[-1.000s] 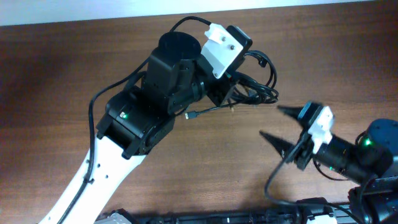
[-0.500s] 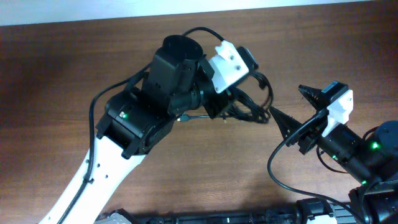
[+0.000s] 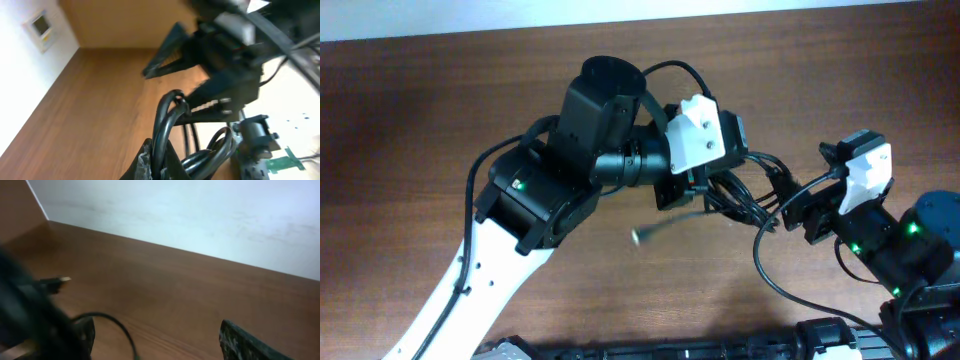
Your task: Untangle cables
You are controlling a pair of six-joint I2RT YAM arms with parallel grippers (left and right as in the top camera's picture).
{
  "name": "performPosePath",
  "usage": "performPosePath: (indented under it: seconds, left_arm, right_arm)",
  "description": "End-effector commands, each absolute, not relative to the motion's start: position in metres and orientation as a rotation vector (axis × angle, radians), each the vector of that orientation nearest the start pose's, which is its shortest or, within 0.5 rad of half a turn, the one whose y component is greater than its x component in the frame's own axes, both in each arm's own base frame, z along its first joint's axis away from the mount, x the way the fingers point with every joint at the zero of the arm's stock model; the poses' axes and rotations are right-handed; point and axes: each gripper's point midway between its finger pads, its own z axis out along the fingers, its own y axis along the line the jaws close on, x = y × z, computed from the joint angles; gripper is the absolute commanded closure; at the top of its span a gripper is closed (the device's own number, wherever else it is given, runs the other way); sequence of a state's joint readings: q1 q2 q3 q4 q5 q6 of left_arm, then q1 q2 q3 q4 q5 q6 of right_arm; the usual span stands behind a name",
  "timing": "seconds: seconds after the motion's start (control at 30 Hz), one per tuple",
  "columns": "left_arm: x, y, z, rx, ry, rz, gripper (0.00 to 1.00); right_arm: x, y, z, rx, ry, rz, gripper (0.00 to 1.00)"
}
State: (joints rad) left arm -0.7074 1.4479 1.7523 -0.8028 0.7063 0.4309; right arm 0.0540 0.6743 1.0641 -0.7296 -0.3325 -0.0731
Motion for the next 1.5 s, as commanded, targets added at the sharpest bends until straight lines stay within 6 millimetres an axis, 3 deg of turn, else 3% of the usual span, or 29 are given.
performPosePath:
  seconds: [0.0, 0.17, 0.3, 0.5, 0.77, 0.97, 1.23, 1.47]
  left_arm:
    - [0.2, -0.336, 0.422, 1.513, 1.334, -0.985, 1.0]
    - [0.21, -0.326, 0.426, 1.477, 1.352, -0.94, 1.0]
    - [0.22, -0.312, 0.431, 1.435, 1.369, -0.901, 1.0]
    - [0.231, -0.295, 0.438, 1.384, 1.386, -0.857, 1.0]
    - [0.242, -0.288, 0.428, 1.356, 1.466, -0.791, 1.0]
    - [0.258, -0.282, 0.423, 1.29, 1.545, -0.711, 1.0]
    - [0.315, -0.24, 0.41, 0.809, 1.893, -0.477, 1.0]
    - [0.319, -0.235, 0.41, 0.652, 1.963, -0.528, 1.0]
  right_arm:
    - [0.247, 0.052, 0.343, -0.259, 1.918, 0.208, 0.22]
    - [0.249, 0.018, 0.329, -0.006, 1.997, 0.103, 0.22]
    - [0.248, 0.005, 0.325, 0.068, 2.011, 0.036, 0.22]
    - [0.246, -0.001, 0.322, 0.095, 2.024, 0.005, 0.22]
    - [0.245, -0.001, 0.321, 0.113, 2.027, 0.018, 0.22]
    - [0.245, 0.017, 0.32, 0.048, 2.038, 0.121, 0.22]
    - [0.238, 0.053, 0.322, -0.087, 2.038, 0.338, 0.21]
    - [0.229, 0.082, 0.327, -0.214, 2.017, 0.514, 0.21]
